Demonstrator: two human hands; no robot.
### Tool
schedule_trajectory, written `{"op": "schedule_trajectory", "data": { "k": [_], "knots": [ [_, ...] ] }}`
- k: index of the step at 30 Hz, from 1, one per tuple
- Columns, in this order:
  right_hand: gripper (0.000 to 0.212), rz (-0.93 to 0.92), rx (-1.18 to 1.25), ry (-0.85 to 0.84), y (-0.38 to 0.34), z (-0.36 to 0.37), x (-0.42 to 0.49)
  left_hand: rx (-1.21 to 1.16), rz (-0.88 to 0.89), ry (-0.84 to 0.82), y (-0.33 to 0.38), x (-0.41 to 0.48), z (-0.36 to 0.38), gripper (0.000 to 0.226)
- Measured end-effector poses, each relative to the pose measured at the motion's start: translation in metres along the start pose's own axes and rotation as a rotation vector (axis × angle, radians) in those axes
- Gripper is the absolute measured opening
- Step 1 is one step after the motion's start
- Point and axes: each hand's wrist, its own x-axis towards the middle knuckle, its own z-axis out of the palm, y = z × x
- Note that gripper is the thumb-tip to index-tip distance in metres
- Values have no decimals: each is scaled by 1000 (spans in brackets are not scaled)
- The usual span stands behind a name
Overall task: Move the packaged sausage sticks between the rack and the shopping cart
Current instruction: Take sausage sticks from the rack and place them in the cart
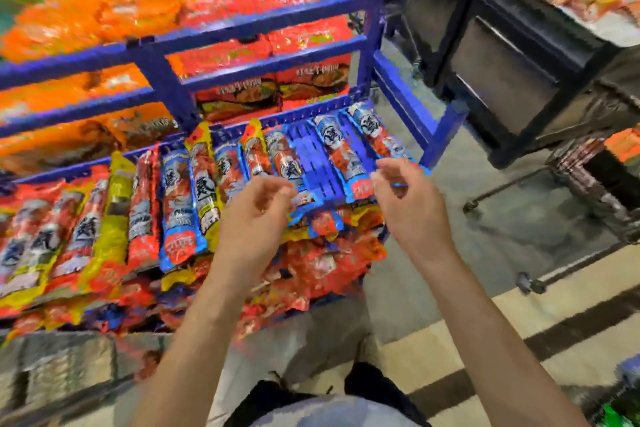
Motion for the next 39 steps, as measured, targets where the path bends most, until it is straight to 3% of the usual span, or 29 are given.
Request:
{"op": "schedule_trajectory", "data": {
  "k": [5, 10, 14, 17, 19, 23, 27, 34, 39],
  "knots": [
    [25, -203, -17, -262, -21, 16, 39, 249, 49, 246, -2, 14, -7, 13],
    [40, -314, -325, -586, -42, 50, 43, 442, 27, 387, -8, 19, -25, 16],
    [27, -328, -360, -573, -50, 74, 35, 604, -68, 374, -14, 24, -24, 16],
    [27, -293, -419, -554, -48, 87, 34, 679, -23, 390, -9, 26, -15, 19],
    [33, -260, -459, -574, -45, 91, 39, 697, -43, 331, -5, 28, -3, 22],
    [60, -151, -442, -635, -42, 92, 53, 984, -241, 187, 0, 39, 21, 30],
    [58, -80, -370, -711, -45, 81, 62, 1064, -310, 106, 3, 50, 30, 30],
    [44, -215, -484, -617, -39, 60, 63, 1001, -316, 40, 7, 55, 37, 57],
    [55, -24, -236, -623, -31, 46, 71, 531, -471, 37, 23, 59, 19, 46]
  ]
}}
